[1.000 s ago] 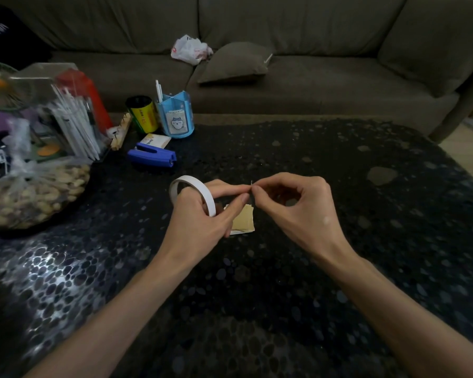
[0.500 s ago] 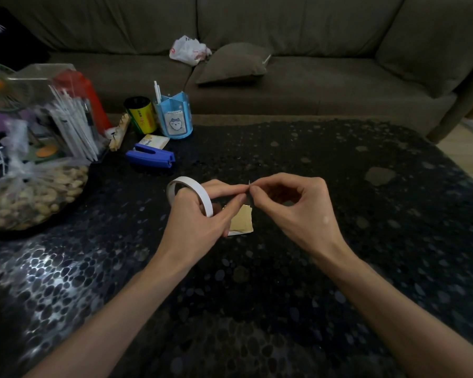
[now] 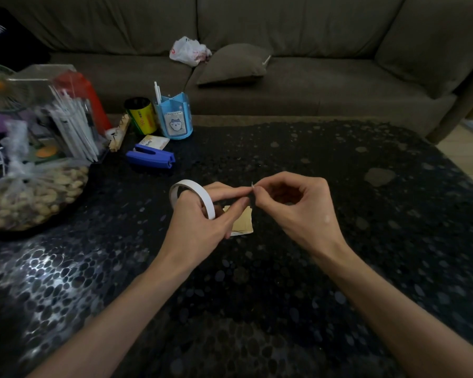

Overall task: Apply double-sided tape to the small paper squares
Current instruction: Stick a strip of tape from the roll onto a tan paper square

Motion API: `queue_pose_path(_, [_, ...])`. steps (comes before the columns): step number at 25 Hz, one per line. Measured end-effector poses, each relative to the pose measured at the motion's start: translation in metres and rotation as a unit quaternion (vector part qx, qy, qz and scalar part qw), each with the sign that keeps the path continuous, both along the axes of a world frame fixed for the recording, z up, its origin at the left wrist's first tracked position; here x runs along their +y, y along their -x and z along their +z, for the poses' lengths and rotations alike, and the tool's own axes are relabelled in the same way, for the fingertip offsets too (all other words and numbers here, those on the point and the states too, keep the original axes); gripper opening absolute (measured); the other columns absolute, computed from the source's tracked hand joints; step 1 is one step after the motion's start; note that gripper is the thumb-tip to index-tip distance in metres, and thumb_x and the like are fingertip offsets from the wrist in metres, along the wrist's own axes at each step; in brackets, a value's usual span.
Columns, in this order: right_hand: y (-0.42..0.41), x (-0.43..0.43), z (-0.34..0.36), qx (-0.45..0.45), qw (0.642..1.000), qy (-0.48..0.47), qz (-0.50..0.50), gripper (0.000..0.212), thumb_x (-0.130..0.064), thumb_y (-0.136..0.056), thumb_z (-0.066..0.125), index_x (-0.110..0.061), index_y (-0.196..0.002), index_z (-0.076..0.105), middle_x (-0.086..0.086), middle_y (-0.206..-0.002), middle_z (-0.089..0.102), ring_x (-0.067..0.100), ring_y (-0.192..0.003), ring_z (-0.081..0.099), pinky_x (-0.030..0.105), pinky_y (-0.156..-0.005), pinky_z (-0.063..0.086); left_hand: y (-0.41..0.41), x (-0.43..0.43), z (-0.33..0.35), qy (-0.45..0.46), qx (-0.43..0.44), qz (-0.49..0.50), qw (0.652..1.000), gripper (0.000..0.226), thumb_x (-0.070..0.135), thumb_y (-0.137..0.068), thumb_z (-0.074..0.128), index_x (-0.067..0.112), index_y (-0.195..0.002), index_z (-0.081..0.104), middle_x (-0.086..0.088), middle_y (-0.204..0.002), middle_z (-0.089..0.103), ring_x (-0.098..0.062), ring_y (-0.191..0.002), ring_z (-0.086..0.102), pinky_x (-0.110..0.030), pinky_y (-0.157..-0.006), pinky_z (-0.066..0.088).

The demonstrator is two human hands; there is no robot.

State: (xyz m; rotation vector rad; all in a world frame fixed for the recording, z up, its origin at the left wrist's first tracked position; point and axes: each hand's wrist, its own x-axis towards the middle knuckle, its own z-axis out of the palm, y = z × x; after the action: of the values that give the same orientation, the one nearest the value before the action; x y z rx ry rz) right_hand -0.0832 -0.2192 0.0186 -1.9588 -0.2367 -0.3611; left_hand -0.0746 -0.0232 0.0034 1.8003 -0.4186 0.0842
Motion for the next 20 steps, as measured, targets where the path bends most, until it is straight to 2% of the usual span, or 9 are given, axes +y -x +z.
queue_pose_path(6, [-0.0012, 0.001, -0.0001, 0.011, 0.999, -0.041, 0.014, 0.007, -0.015, -0.094, 0.077, -0.016, -0.099, 0.081, -0.008, -0.089, 0.079, 0.008, -0.087, 0.076, 0.021, -0.08, 0.059, 0.0011, 0.0002, 0.0039, 0.03, 0.021, 0.012, 0.999, 0.027, 0.016, -0.093, 0.073, 0.02, -0.12, 0.076, 0.0, -0.105, 0.075, -0.016, -0.059, 0.064, -0.024, -0.062, 0.054])
queue_pose_path(9, [0.0001, 0.0009, 0.0006, 0.02, 0.998, -0.05, 0.024, 0.011, -0.014, -0.096, 0.075, -0.015, -0.105, 0.081, -0.007, -0.094, 0.079, 0.007, -0.091, 0.076, 0.026, -0.086, 0.061, 0.0013, 0.0007, 0.0055, 0.036, 0.022, 0.019, 0.999, 0.027, 0.016, -0.093, 0.072, 0.019, -0.12, 0.076, -0.001, -0.104, 0.075, -0.014, -0.059, 0.064, -0.023, -0.062, 0.055])
queue_pose_path(14, [-0.0002, 0.002, -0.0005, 0.016, 0.998, -0.055, 0.026, 0.011, -0.016, -0.095, 0.076, -0.015, -0.105, 0.08, -0.005, -0.094, 0.08, 0.012, -0.09, 0.077, 0.034, -0.086, 0.064, 0.0019, 0.0, 0.0063, 0.027, 0.019, 0.025, 0.999, 0.026, 0.017, -0.093, 0.073, 0.019, -0.118, 0.076, 0.0, -0.103, 0.075, -0.015, -0.059, 0.065, -0.024, -0.063, 0.055])
queue_pose_path(20, [-0.0006, 0.0004, -0.0012, 0.022, 0.998, -0.05, 0.029, 0.011, -0.019, -0.094, 0.078, -0.016, -0.104, 0.08, -0.005, -0.094, 0.079, 0.012, -0.09, 0.077, 0.037, -0.086, 0.064, 0.0025, -0.0006, 0.0067, 0.008, 0.01, 0.022, 1.0, 0.026, 0.02, -0.092, 0.073, 0.021, -0.117, 0.076, 0.002, -0.103, 0.075, -0.015, -0.06, 0.066, -0.023, -0.062, 0.055])
